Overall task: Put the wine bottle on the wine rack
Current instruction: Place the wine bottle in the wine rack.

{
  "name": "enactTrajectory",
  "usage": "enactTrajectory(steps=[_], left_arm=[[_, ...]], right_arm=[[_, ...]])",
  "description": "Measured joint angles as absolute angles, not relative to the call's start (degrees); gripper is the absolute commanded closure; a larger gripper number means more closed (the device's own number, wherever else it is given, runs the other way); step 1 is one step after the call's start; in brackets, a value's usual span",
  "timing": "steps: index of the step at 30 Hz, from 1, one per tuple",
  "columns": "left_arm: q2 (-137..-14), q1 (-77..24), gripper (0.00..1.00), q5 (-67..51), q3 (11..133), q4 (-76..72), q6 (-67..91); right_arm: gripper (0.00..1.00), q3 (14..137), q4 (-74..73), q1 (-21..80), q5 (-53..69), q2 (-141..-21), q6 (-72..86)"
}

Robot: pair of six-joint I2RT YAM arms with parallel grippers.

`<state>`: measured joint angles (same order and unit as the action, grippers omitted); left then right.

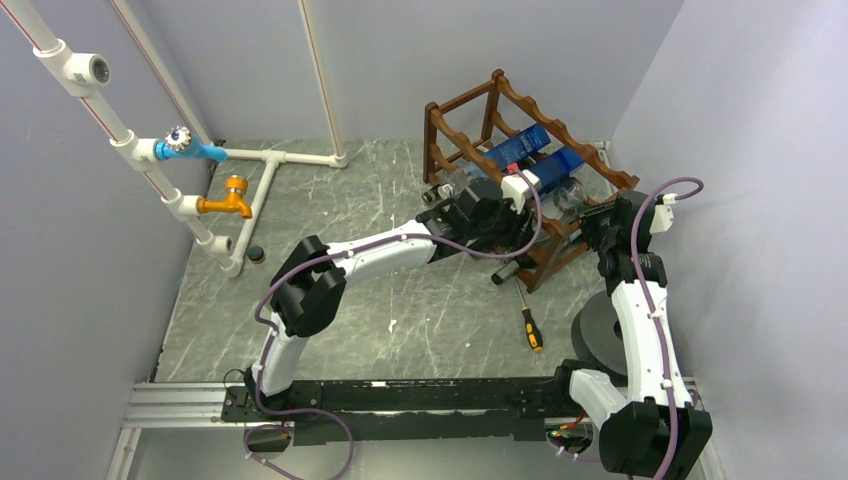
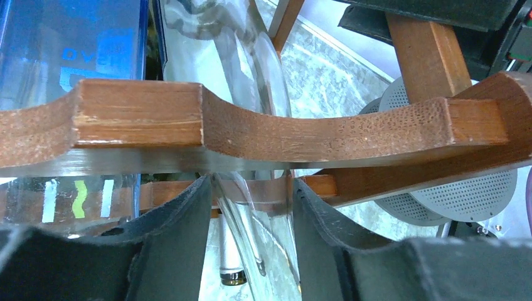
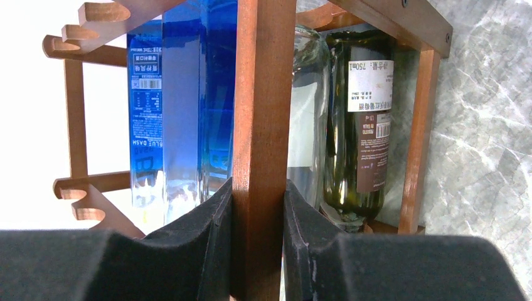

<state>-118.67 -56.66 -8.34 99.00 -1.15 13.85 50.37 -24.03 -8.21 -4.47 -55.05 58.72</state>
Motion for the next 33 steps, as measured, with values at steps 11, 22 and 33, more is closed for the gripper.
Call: enactTrajectory(steps=[11, 22, 33], left_arm=[[-118.0, -57.3, 0.22, -8.1, 98.8, -0.7, 12.9], [-115.2, -57.6, 0.13, -7.6, 98.7, 6.6, 13.0], [-113.7, -58.3, 0.44, -7.8, 95.6, 10.9, 14.1]], right_arm=[[1.0, 50.3, -24.0, -8.2, -4.4, -55.0, 58.7], [1.0, 50.1, -23.7, -8.2, -4.4, -54.9, 58.7], [1.0, 49.8, -23.4, -8.2, -4.4, -54.7, 58.7]])
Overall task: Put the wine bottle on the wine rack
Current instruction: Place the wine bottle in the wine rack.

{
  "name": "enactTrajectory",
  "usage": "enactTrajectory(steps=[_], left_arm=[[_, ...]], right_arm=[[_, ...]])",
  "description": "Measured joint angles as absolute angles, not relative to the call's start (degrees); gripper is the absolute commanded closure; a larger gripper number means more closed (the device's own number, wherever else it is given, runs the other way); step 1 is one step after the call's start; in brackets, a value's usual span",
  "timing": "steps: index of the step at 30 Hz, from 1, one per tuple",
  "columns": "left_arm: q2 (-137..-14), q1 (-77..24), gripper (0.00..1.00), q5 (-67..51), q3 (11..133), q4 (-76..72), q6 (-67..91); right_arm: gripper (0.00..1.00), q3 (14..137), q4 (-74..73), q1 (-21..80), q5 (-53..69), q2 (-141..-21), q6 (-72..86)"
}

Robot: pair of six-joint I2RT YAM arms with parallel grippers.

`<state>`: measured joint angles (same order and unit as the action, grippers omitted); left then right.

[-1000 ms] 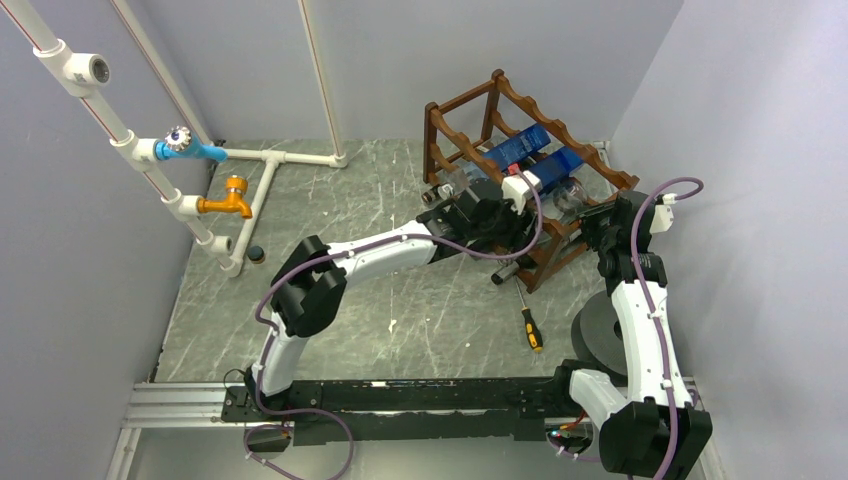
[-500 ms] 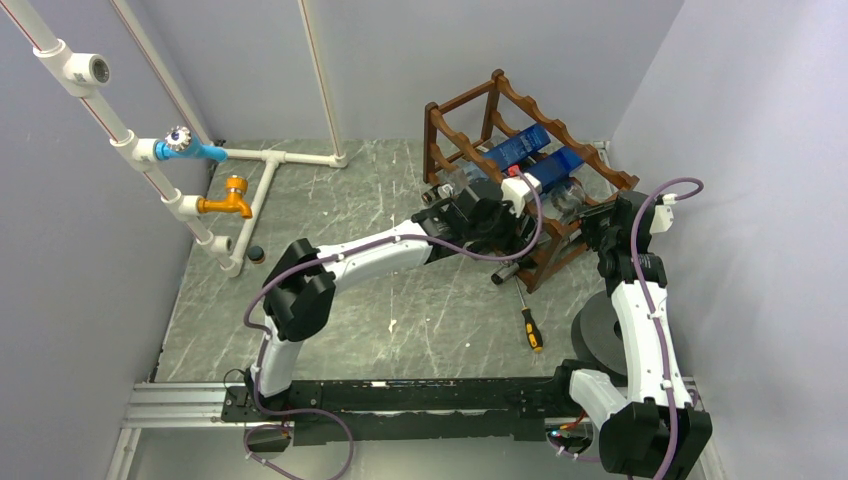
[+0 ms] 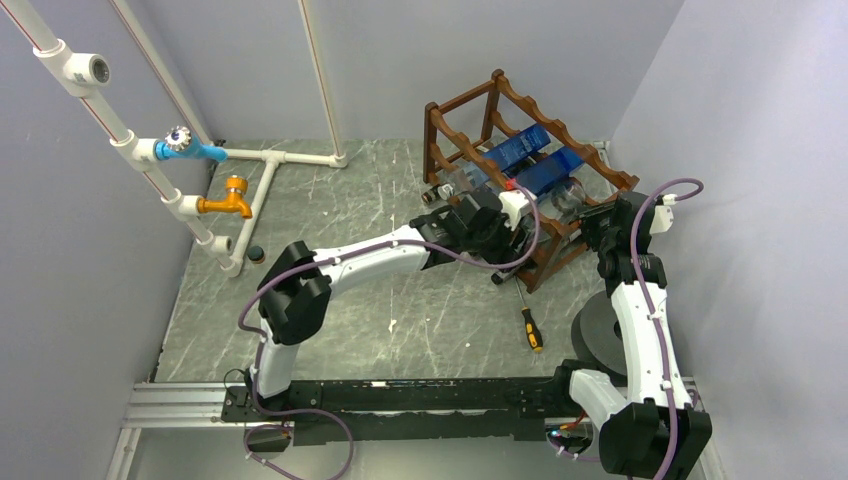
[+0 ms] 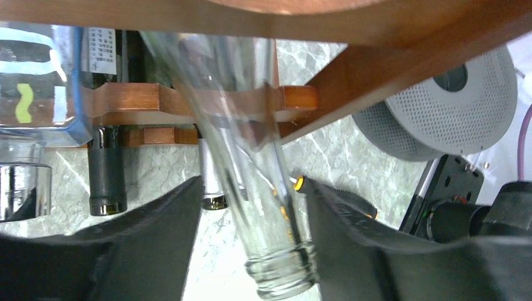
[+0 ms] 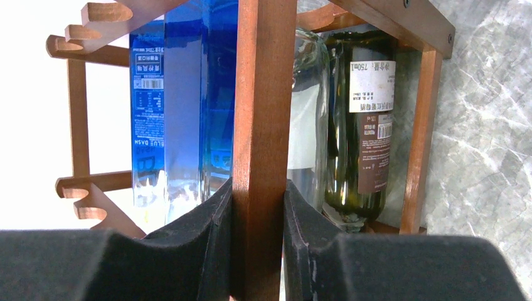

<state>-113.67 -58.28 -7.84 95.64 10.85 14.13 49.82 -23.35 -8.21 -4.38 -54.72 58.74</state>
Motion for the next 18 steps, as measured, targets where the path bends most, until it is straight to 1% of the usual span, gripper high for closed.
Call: enactTrajectory(steps=[2, 4, 6, 7, 9, 12, 18], left_arm=[[-113.5, -58.5, 0.54, -7.9, 95.2, 11.1, 14.4], [-113.3, -58.7, 0.68, -7.7, 95.1, 11.3, 14.7], [-113.1, -58.8, 0.85, -6.3, 95.0, 12.4, 14.9], [-112.8, -58.7, 0.92, -5.9, 94.8, 13.5, 15.4], [-112.5, -58.2, 1.0, -6.6, 94.4, 13.2, 15.2], [-111.5, -58.2, 1.0, -6.2, 92.4, 11.3, 15.6], [-107.2, -58.5, 1.0, -4.2, 83.4, 1.8, 17.7]], right_arm=[[1.0, 49.8, -23.4, -8.2, -4.4, -54.7, 58.7], [1.0, 49.7, -23.3, -8.2, -4.4, -54.7, 58.8], [1.0, 49.7, -23.2, -8.2, -4.4, -54.6, 58.8], [1.0, 49.7, -23.2, -8.2, -4.4, -54.6, 58.8], [1.0, 49.7, -23.3, -8.2, -4.3, -54.5, 58.8], [1.0, 49.6, -23.4, -8.2, -4.1, -54.5, 58.8], [1.0, 49.6, -23.6, -8.1, -3.7, -54.3, 58.8]])
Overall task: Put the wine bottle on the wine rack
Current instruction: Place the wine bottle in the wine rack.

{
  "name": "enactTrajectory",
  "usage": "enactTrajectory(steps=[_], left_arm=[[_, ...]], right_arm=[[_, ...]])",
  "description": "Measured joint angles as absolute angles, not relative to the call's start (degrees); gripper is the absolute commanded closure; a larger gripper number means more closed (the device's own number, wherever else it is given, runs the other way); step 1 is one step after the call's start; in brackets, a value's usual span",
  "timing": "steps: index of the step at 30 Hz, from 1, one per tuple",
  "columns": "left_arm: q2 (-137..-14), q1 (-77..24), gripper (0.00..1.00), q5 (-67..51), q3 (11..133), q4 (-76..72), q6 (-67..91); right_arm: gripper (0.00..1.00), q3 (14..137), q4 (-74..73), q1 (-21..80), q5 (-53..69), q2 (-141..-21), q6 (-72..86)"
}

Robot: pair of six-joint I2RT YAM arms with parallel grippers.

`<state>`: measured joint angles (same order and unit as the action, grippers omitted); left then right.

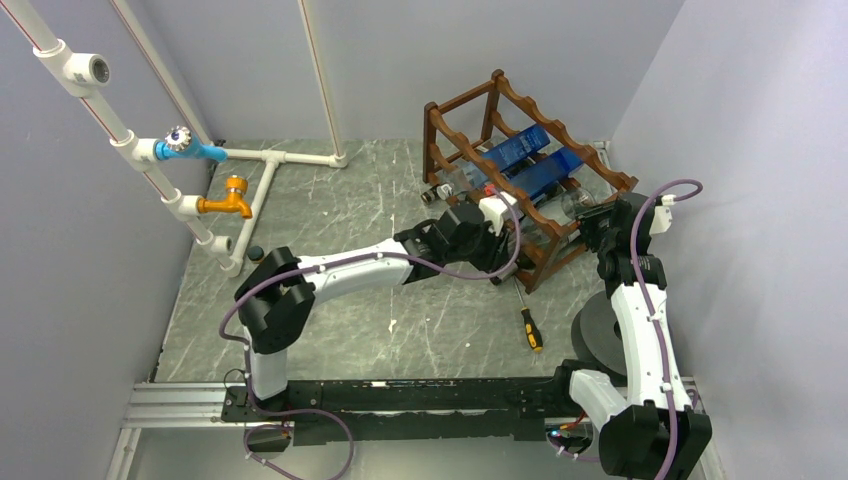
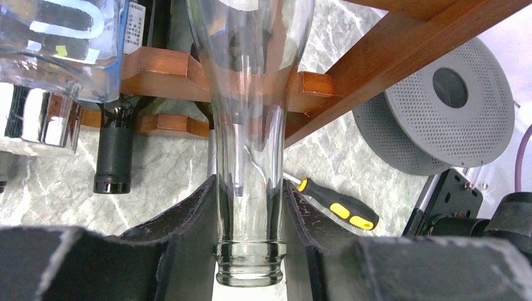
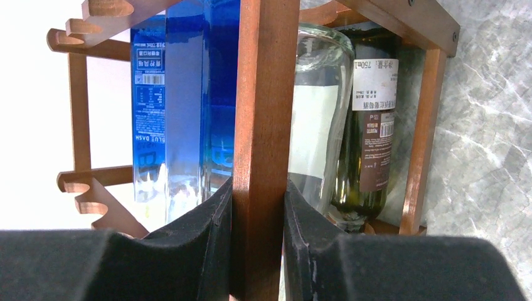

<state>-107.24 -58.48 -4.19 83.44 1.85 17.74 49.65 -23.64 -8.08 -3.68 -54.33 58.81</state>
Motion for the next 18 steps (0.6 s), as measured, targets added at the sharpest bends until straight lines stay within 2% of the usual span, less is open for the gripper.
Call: enactTrajectory(steps=[8, 18], left_arm=[[-105.5, -59.6, 1.0, 0.0, 74.4, -11.5, 21.8], [-107.7, -59.7, 1.0, 0.7, 74.2, -16.6, 21.8]], right_arm=[[1.0, 49.6, -23.6, -8.1, -3.6, -54.3, 58.8], [1.0, 49.6, -23.6, -8.1, -3.7, -54.4, 58.8]])
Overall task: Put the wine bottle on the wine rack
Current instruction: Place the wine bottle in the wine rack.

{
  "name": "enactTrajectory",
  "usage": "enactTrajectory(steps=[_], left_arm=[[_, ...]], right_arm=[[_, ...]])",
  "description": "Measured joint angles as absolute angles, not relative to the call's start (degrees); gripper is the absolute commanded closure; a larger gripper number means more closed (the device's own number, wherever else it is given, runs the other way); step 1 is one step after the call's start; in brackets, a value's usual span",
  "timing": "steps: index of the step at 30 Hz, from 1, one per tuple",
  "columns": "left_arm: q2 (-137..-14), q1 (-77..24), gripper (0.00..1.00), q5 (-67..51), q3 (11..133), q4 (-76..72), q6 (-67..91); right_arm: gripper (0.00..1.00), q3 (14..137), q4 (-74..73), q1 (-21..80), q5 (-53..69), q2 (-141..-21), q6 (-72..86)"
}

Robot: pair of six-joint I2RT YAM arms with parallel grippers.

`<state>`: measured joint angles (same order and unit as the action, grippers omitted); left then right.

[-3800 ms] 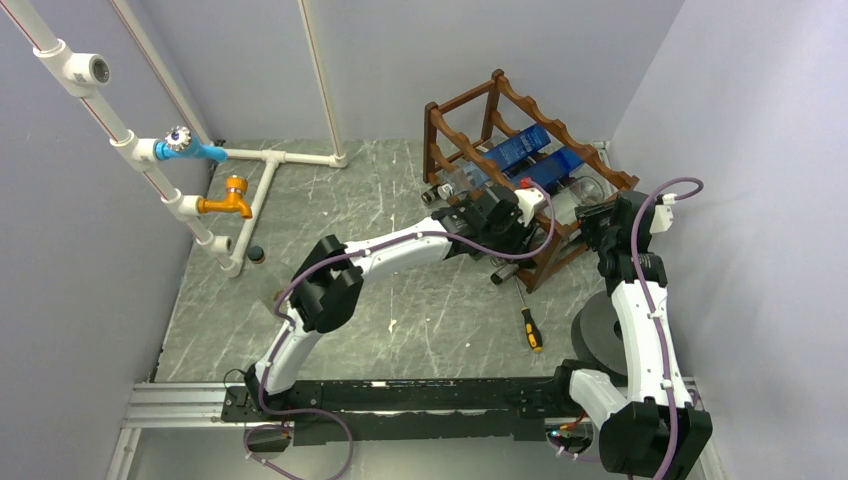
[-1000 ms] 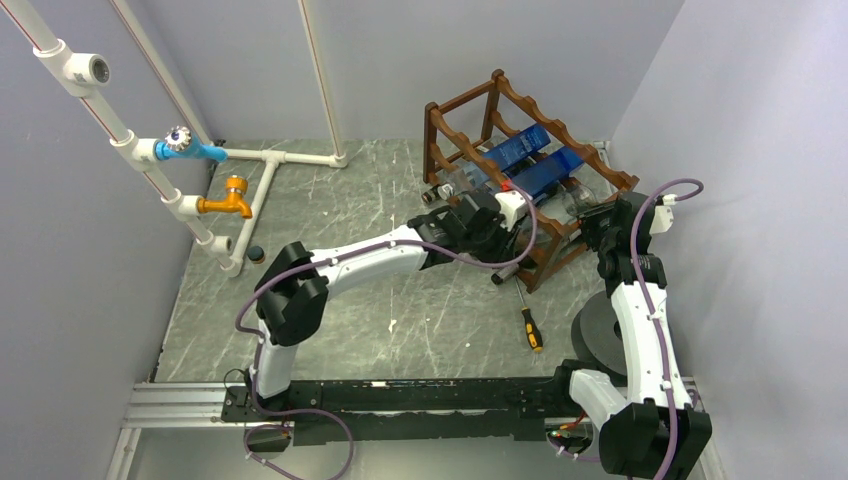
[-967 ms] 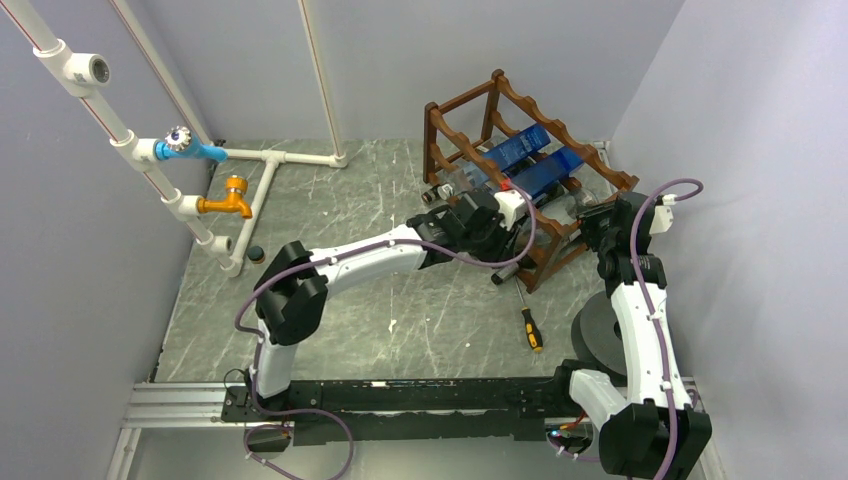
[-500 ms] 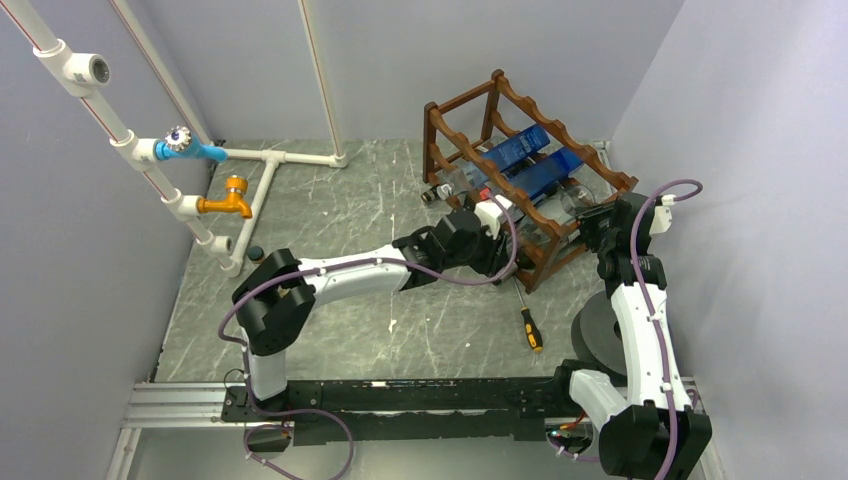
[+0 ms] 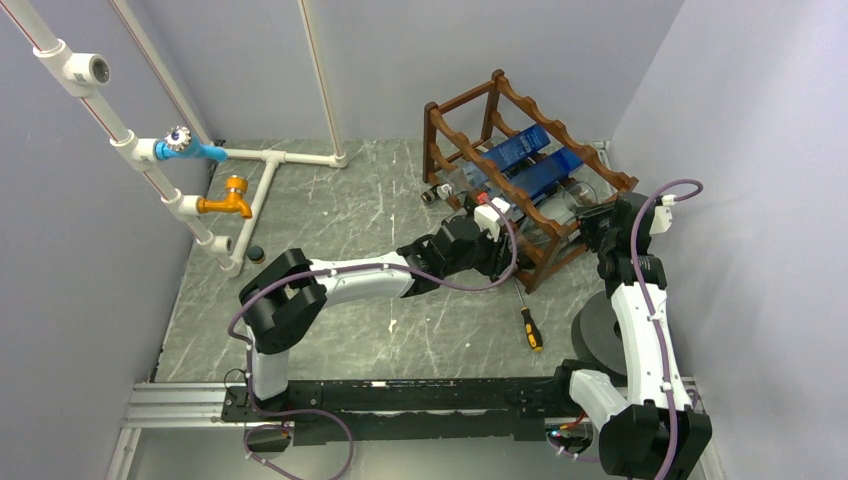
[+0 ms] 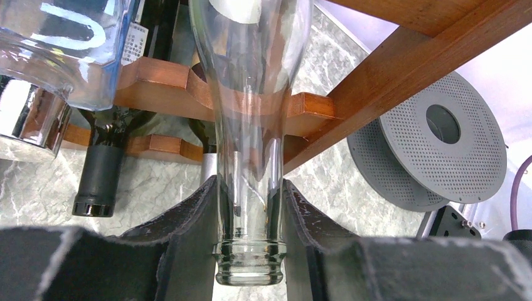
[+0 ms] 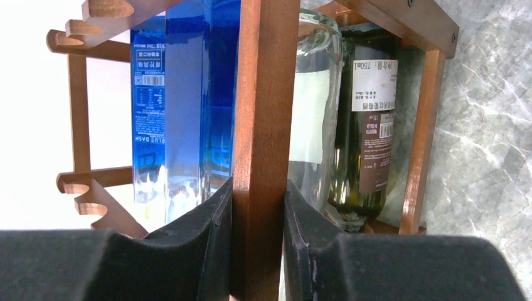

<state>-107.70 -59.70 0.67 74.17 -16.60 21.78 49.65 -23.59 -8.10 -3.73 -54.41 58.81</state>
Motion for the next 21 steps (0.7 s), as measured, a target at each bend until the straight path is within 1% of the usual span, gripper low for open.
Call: enactTrajectory(steps=[6, 14, 21], left_arm=[[-107.7, -59.7, 1.0, 0.6, 73.0, -18.7, 21.8], [-107.7, -59.7, 1.0, 0.9, 69.3, -25.6, 22.3], [-108.1, -59.7, 1.0, 0.7, 68.7, -27.0, 23.0]], right_arm=[[1.0, 49.6, -23.6, -8.1, -3.7, -54.4, 58.8], [1.0, 49.6, -23.6, -8.1, -3.7, -54.5, 58.8], [1.0, 49.6, -23.6, -8.1, -3.7, -54.5, 58.7]])
